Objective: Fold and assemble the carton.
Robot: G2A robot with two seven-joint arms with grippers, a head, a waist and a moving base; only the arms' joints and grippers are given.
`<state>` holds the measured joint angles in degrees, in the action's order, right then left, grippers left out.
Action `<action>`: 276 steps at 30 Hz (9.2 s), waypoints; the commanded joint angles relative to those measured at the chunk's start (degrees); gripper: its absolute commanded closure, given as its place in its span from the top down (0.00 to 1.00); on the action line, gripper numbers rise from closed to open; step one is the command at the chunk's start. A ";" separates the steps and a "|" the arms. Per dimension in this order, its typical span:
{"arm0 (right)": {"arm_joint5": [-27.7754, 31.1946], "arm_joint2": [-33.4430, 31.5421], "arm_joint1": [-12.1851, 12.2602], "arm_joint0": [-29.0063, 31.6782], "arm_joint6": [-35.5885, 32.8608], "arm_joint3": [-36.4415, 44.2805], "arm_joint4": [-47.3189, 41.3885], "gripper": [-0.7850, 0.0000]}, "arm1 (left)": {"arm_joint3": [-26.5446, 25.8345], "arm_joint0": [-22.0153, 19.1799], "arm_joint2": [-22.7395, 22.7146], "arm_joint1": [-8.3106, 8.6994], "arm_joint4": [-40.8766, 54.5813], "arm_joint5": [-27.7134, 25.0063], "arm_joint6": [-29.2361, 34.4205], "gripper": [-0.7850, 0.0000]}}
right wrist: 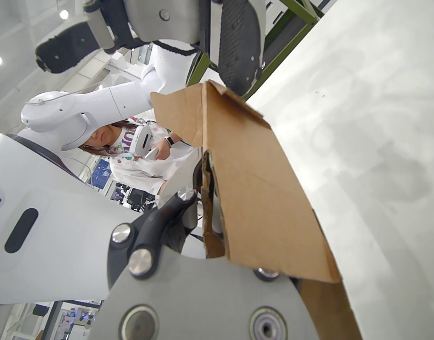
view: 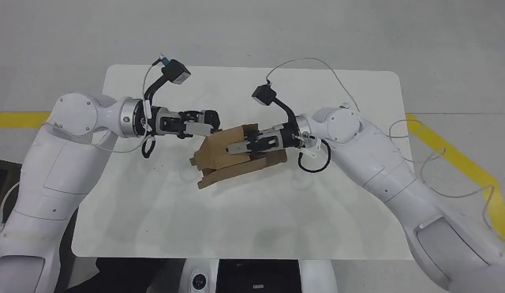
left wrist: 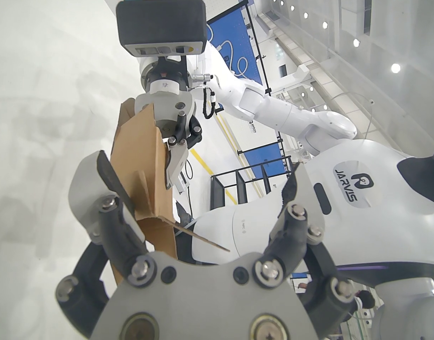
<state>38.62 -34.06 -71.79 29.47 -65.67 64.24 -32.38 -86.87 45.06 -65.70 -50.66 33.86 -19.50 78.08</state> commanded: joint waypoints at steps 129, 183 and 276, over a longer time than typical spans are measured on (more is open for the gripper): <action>10.22 -13.38 -4.95 -0.52 27.02 -19.00 19.34 0.00 | -2.14 4.71 -9.47 0.23 1.03 -0.59 0.68 1.00; -6.20 -25.78 2.22 18.78 9.65 7.53 14.88 0.00 | -0.52 4.36 -0.26 -2.06 1.59 1.02 -4.13 1.00; -8.73 -22.17 -0.46 20.85 17.40 13.58 13.44 0.00 | -0.95 5.42 2.99 -4.83 0.91 3.12 -2.67 1.00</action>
<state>30.02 -56.31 -72.21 50.33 -48.15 77.84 -18.85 -87.79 50.43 -62.65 -55.48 34.81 -16.38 75.40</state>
